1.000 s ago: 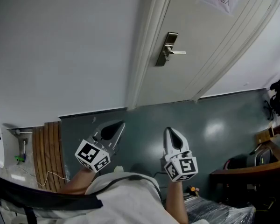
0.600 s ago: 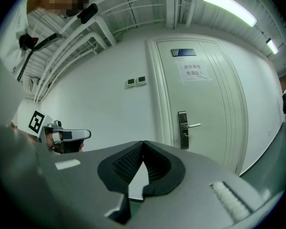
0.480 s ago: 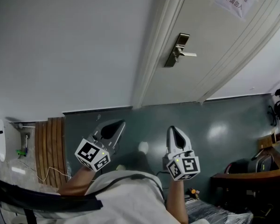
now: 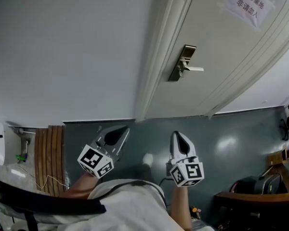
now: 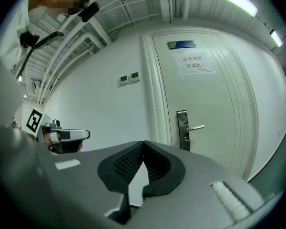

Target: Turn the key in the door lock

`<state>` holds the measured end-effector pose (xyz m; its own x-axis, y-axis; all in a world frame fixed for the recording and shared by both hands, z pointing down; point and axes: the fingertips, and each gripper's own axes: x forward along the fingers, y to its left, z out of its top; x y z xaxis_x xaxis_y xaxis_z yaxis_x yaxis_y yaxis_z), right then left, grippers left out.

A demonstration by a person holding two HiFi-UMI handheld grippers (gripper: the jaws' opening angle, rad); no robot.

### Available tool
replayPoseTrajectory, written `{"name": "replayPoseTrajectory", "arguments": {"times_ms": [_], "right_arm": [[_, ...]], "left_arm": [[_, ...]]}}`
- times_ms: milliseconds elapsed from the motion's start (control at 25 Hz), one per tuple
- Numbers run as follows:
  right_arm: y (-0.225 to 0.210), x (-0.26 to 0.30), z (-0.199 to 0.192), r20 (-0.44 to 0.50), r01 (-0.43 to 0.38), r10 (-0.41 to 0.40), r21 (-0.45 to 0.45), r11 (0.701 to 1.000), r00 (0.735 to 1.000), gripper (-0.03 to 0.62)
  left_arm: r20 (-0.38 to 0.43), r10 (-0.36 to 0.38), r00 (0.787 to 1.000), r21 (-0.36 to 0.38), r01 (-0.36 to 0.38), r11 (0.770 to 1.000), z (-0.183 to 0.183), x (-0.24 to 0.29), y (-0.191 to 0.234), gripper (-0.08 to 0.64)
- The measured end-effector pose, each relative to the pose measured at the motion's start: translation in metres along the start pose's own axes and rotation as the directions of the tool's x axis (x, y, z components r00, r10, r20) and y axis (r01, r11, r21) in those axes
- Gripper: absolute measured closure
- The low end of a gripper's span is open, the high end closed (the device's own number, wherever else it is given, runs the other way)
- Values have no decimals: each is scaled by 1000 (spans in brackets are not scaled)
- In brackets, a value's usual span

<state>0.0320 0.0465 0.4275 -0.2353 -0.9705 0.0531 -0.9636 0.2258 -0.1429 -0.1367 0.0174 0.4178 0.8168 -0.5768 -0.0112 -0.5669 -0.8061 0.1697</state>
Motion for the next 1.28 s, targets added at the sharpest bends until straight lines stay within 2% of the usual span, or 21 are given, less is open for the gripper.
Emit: {"name": "replayPoseTrajectory", "arguments": {"times_ms": [280,800,1280], "right_arm": [[-67,55,14,-22,-39,39,6,999,999,584],[-186,139,26,-72,-115,115,8,993,991,583],[-220,189,11,-111,-176,181,56,983,977,583]], "left_arm": [[4,17,1000,11,-17,1000,17,85,13,555],[-18,92,996,8,-91,996,18,216,36,554],[-49,121,991,-5,-121,993,7,269,51,554]]}}
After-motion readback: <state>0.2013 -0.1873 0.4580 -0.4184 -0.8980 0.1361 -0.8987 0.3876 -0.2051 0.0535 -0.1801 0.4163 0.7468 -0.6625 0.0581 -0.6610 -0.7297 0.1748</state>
